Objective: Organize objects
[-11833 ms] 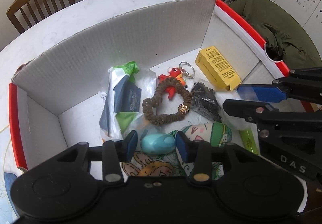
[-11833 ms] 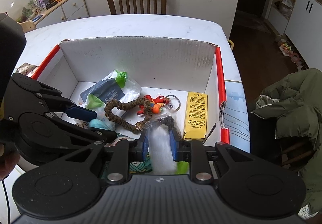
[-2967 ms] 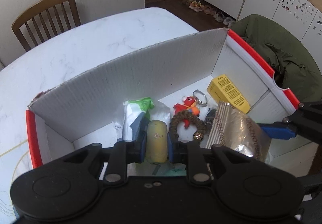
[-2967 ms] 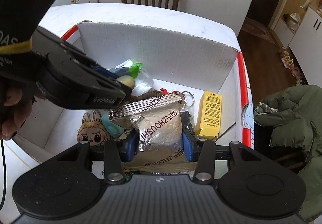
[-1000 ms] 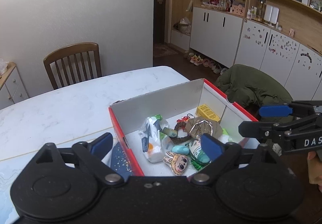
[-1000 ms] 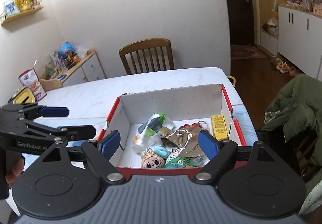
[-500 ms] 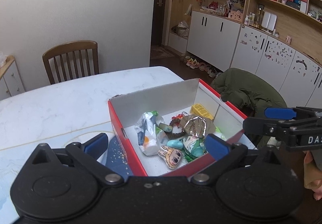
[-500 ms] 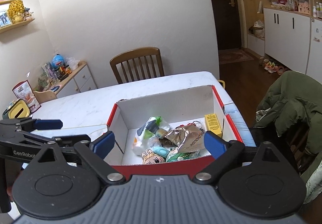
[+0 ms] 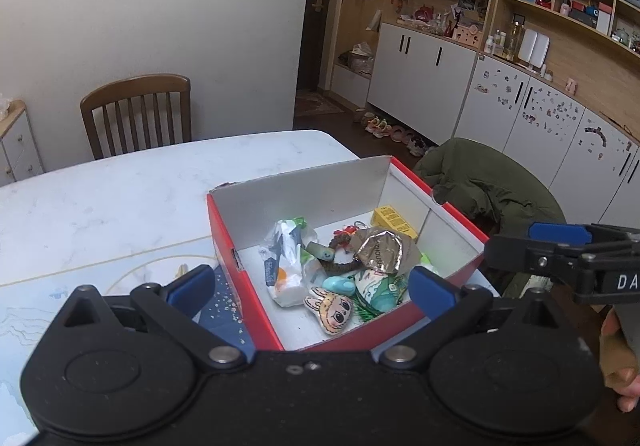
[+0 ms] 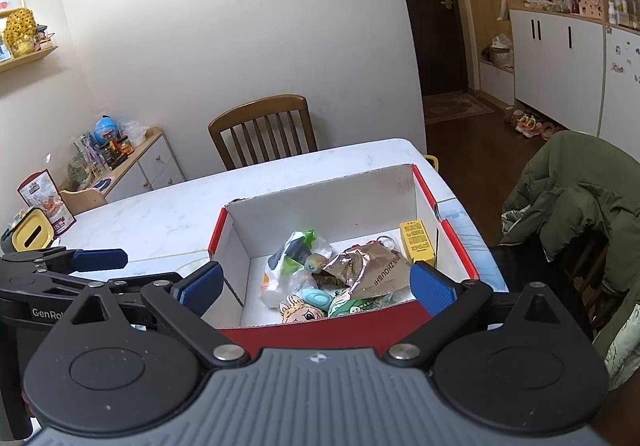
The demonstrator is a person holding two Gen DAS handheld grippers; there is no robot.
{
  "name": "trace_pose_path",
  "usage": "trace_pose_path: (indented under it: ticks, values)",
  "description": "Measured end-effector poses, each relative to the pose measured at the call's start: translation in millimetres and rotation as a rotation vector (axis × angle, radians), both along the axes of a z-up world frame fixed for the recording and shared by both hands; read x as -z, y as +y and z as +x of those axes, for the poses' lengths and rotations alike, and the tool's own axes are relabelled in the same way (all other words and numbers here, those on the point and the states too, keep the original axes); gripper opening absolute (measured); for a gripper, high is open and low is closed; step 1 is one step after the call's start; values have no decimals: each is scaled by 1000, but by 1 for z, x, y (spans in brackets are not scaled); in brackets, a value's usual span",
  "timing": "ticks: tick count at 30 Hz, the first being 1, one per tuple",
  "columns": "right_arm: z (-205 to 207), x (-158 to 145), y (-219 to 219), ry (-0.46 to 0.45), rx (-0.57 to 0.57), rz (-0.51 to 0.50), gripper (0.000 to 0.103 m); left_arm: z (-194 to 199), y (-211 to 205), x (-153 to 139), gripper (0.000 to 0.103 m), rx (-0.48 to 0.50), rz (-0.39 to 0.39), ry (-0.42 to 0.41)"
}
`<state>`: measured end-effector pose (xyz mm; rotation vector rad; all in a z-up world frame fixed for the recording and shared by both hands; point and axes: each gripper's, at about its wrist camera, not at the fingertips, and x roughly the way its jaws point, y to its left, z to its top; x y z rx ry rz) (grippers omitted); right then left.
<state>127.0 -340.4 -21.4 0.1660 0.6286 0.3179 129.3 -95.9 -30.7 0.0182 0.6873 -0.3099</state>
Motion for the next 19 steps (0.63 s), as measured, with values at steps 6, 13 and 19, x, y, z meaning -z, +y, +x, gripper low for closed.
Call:
trace_pose_path:
  ticks: [6,13,19]
  values:
    - [2,1,0,8,1,-8,100,3,-3,3,103,13,3,21]
    - [2,3,0,18,1,-10,100,4,-5,4,103,4,20,13]
    - [3,3,2,23,4,-10,100,6,-3,4,103,-2,24,14]
